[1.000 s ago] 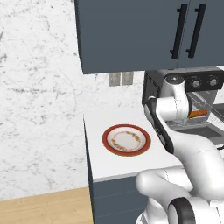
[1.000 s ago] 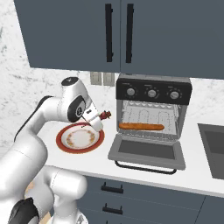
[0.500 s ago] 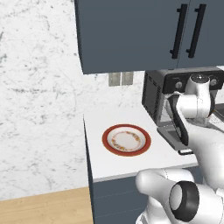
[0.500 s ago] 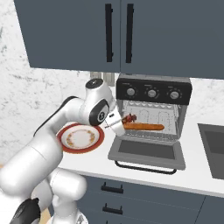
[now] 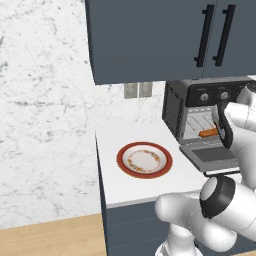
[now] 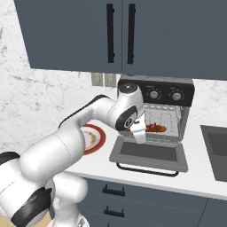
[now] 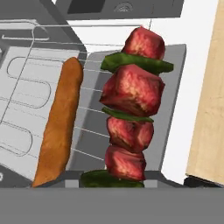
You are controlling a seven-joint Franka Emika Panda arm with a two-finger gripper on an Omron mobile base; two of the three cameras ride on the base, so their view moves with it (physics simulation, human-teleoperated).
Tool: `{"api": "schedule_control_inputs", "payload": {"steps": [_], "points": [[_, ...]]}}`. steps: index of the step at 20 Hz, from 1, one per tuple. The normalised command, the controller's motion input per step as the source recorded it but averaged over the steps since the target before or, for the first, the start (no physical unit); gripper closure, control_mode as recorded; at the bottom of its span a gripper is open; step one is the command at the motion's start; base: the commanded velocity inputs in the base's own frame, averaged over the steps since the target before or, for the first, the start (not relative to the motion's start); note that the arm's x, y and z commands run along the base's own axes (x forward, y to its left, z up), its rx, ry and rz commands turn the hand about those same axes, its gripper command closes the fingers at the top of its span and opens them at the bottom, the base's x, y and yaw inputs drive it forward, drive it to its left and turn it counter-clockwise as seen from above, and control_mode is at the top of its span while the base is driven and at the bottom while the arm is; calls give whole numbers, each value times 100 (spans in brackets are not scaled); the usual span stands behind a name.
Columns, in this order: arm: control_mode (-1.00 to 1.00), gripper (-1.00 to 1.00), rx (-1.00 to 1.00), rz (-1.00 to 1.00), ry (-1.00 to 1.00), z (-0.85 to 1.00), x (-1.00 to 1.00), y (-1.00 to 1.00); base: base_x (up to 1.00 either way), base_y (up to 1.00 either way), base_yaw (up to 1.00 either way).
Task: Pick up the kebab skewer and baguette bread, and place them inside the toaster oven. Close the toaster oven door and start by setting the timer.
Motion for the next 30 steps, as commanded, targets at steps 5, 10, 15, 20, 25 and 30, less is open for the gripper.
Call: {"api": "schedule_control_inputs", "payload": {"steps": [5, 10, 15, 20, 25, 30], "points": [[-100, 100, 19, -9, -6, -18, 9, -4, 0, 0, 0], [-100, 100, 14, -2, -5, -22, 22, 3, 0, 0, 0], [-100, 100, 0, 0, -7, -11, 20, 15, 0, 0, 0], [-100, 100, 0, 0, 0, -16, 12, 0, 0, 0, 0], [-100, 100, 0, -1, 0, -22, 6, 0, 0, 0, 0], [-100, 100, 0, 0, -1, -5, 5, 0, 0, 0, 0]]}}
